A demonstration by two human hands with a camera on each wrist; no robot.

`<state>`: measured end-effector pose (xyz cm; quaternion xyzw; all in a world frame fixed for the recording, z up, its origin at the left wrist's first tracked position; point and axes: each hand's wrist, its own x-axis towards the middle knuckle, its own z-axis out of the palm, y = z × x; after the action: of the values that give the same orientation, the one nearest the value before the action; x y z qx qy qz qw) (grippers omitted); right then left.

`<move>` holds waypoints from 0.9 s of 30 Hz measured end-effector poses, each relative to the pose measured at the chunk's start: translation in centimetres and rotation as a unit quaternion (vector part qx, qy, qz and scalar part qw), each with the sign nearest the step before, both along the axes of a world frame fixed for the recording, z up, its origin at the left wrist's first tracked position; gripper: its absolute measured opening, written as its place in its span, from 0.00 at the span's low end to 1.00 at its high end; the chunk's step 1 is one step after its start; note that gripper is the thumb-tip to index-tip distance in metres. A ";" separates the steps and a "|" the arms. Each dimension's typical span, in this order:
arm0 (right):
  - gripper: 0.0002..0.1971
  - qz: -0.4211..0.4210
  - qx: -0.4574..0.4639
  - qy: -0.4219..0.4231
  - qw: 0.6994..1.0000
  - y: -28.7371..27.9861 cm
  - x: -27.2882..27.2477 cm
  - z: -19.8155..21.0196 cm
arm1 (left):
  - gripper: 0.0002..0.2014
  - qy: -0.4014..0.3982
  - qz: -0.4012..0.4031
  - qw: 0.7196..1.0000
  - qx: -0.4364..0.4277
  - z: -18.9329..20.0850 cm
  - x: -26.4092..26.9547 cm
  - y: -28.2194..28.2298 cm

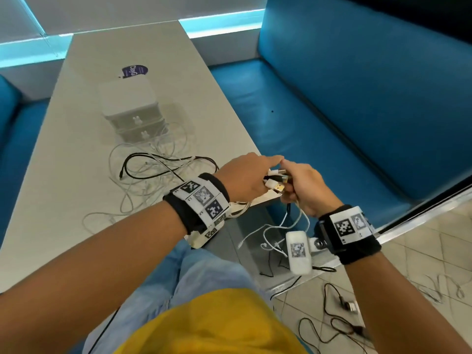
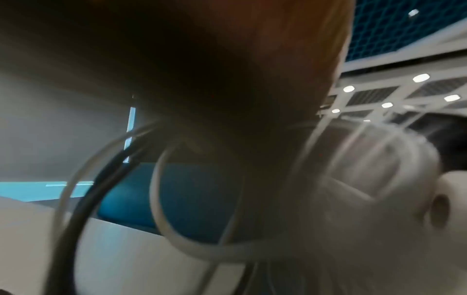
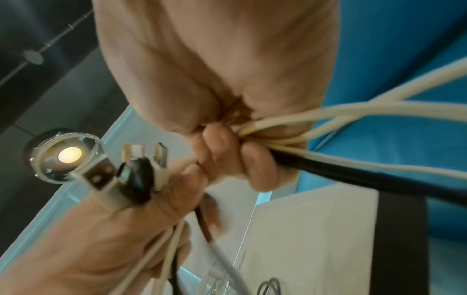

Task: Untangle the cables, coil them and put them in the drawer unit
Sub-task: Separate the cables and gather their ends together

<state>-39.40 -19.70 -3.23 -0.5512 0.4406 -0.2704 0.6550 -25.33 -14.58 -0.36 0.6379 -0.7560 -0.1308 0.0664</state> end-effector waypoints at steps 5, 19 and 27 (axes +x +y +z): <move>0.22 0.027 -0.029 -0.015 0.999 -0.4 0.2 0.4 | 0.12 -0.118 -0.003 0.992 -0.043 1.6 0.5 -0.3; 0.26 0.103 -0.073 0.222 0.967 2.1 -4.6 -17.7 | 0.13 -0.058 0.022 0.977 -0.205 7.5 2.5 1.1; 0.14 0.184 -0.042 0.397 0.898 0.9 -5.8 -21.3 | 0.06 -0.034 -0.016 0.994 -0.099 5.5 1.2 0.6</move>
<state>-45.21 -18.80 -24.55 -0.7113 0.5426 0.0775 0.4400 -24.16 -14.00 5.12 0.6203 -0.7770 -0.0345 0.1014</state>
